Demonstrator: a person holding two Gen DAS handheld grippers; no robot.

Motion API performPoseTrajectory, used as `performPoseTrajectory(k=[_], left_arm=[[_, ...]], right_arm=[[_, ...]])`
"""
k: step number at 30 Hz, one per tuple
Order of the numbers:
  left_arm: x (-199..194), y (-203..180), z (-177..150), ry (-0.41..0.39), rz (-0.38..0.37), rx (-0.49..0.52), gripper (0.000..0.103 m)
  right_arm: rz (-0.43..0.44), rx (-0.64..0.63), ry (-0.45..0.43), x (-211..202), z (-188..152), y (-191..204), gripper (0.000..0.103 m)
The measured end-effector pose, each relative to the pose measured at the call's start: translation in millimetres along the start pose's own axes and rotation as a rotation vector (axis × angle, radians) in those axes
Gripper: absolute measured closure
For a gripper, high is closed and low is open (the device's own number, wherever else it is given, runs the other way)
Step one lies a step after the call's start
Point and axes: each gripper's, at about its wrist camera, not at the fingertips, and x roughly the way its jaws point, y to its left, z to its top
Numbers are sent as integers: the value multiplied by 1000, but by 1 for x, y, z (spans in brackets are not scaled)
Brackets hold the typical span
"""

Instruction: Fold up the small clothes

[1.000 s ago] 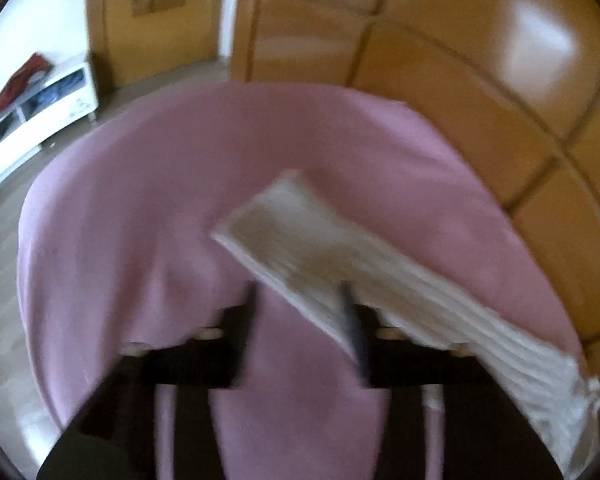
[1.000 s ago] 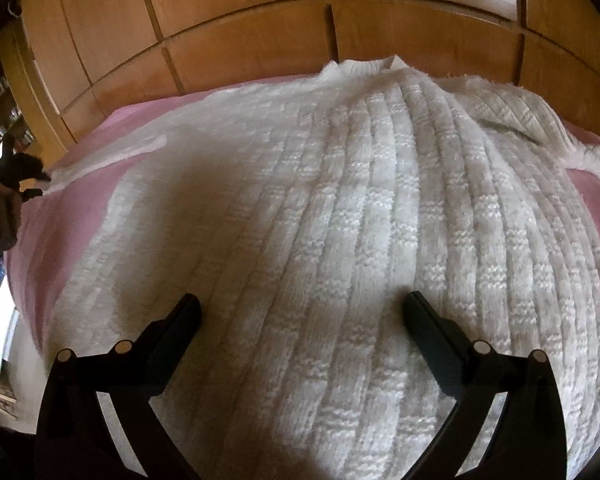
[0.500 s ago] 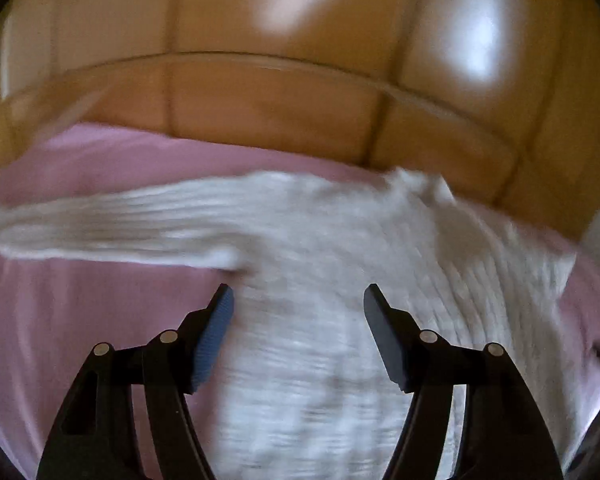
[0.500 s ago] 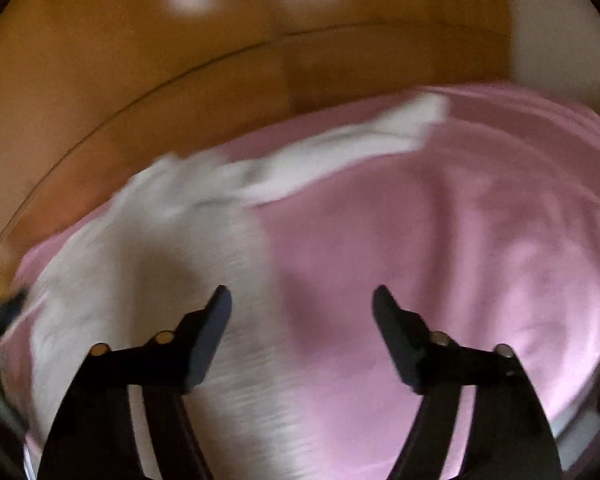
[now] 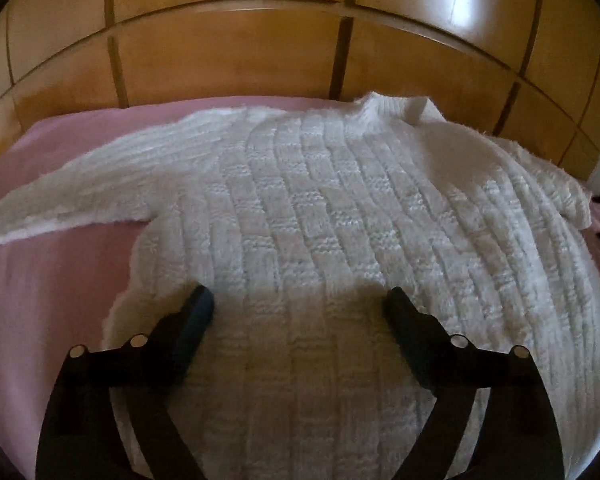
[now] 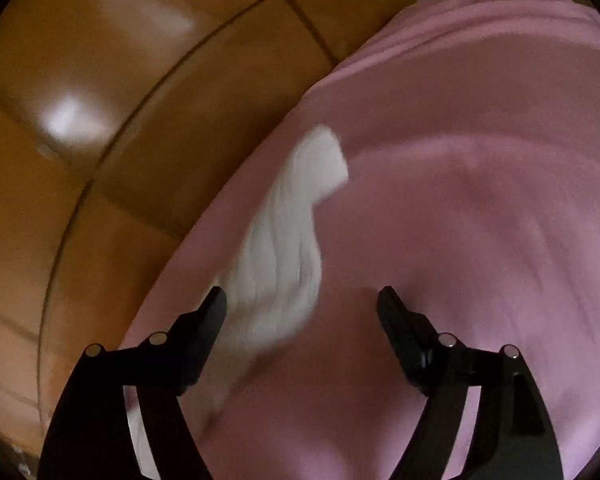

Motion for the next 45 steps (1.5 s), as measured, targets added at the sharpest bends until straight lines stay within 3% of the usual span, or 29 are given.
performPoseTrajectory(k=[2, 4, 6, 7, 10, 14, 16, 18, 20, 23, 24, 25, 34, 36, 38, 39, 40, 42, 45], left_arm=[[4, -1, 1, 2, -10, -8, 12], [7, -1, 2, 1, -13, -9, 11], [7, -1, 2, 1, -14, -10, 11], [7, -1, 2, 1, -14, -9, 11], [7, -1, 3, 0, -13, -10, 11], [7, -2, 3, 1, -13, -9, 11], [7, -2, 2, 0, -12, -9, 11], [7, -1, 2, 0, -11, -8, 11], [7, -2, 2, 0, -9, -7, 11], [6, -3, 3, 1, -4, -5, 11], [6, -4, 4, 2, -1, -1, 11], [7, -4, 4, 3, 2, 1, 11], [9, -5, 5, 3, 9, 6, 10], [9, -4, 5, 3, 6, 3, 10], [10, -5, 5, 2, 6, 3, 10], [11, -4, 5, 1, 3, 0, 10], [11, -4, 5, 1, 0, -4, 9], [12, -3, 4, -2, -2, -6, 9], [12, -2, 4, -4, -9, -11, 9]], right_arm=[[-30, -28, 10, 14, 9, 12, 33], [-48, -88, 34, 21, 16, 24, 66], [-105, -186, 42, 19, 20, 40, 89], [-120, -220, 24, 12, 21, 45, 96], [-154, -279, -61, -25, 33, 47, 103], [-248, -237, -221, -92, 61, 16, 103], [-305, -174, -259, -113, 71, -12, 103], [-333, -101, -256, -128, 75, -43, 103], [-281, -46, -197, -132, 67, -67, 103], [-225, -37, -165, -122, 51, -70, 92], [-204, -39, -147, -114, 46, -67, 69], [-186, -46, -135, -110, 41, -64, 53], [-33, -156, 11, -10, 38, 17, 37], [-55, -152, 36, 17, 42, 28, 37], [-104, -153, 69, 40, 46, 37, 44], [-119, -168, 88, 46, 46, 41, 72], [-143, -198, 107, 50, 47, 48, 88], [-175, -275, 80, 38, 48, 60, 90], [-146, -335, -5, -3, 54, 76, 91]])
